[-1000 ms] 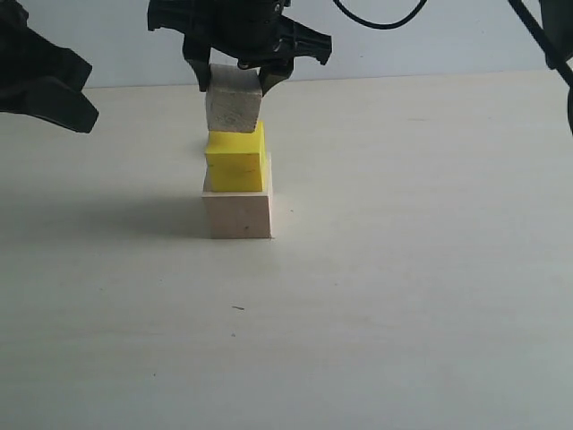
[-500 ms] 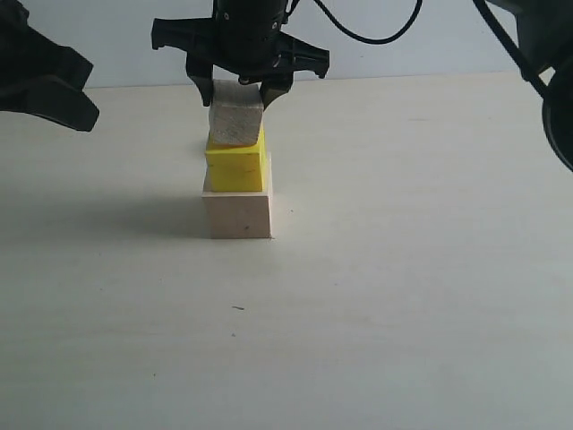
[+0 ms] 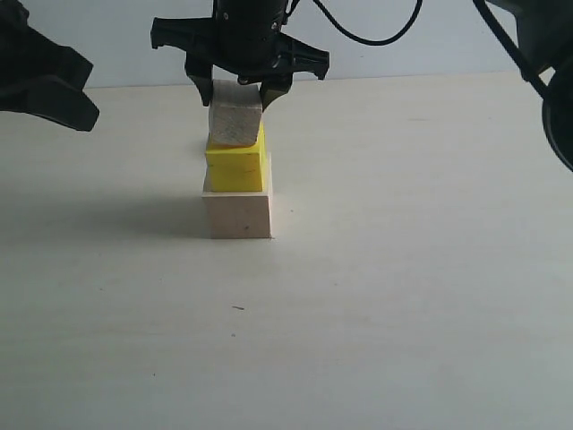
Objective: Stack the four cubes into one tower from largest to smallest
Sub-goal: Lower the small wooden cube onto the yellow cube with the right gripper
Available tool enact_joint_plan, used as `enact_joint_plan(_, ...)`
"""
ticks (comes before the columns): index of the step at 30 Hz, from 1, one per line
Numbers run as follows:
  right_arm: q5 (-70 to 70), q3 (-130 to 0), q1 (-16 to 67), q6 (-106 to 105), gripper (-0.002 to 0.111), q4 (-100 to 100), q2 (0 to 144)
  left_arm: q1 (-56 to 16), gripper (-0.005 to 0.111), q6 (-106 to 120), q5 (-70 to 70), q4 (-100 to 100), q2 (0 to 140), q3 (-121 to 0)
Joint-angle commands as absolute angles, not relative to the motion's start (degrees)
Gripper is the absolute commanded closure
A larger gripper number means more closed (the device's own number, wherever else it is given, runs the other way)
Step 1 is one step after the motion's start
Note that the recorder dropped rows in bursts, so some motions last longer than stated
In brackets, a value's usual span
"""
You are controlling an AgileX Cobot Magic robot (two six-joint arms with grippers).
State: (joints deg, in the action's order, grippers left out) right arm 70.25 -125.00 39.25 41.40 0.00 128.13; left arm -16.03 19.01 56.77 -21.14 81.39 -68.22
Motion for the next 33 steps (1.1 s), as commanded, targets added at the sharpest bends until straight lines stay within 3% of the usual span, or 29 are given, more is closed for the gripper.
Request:
enact_joint_plan(1,69.96,-125.43,39.34,41.64,0.098,-0.46,127.96,-15.98,0.107,19.23,56.44,-21.85,80.93,-67.95)
enact_joint_plan(18,69.96,-125.43,39.34,41.64,0.098,-1.92,127.96,-15.98,0.107,19.23,56.44,-21.85,80.93,-67.95)
enact_joint_plan(21,69.96,-125.43,39.34,41.41,0.093,-1.92,127.96,-15.98,0.107,19.23,56.54,-21.85,80.93,-67.95)
enact_joint_plan(24,69.96,-125.43,39.34,40.01,0.08,-2.42,127.96,-15.98,0.107,19.23,56.65,-21.85,80.93,-67.95)
enact_joint_plan(31,69.96,-125.43,39.34,40.02,0.038,-2.42,127.96,-15.98,0.107,19.23,56.77,-21.85,80.93,-67.95)
enact_joint_plan(33,69.96,-125.43,39.34,40.02,0.032,-2.42,127.96,-15.98,0.107,19.23,56.77,-21.85,80.93,-67.95)
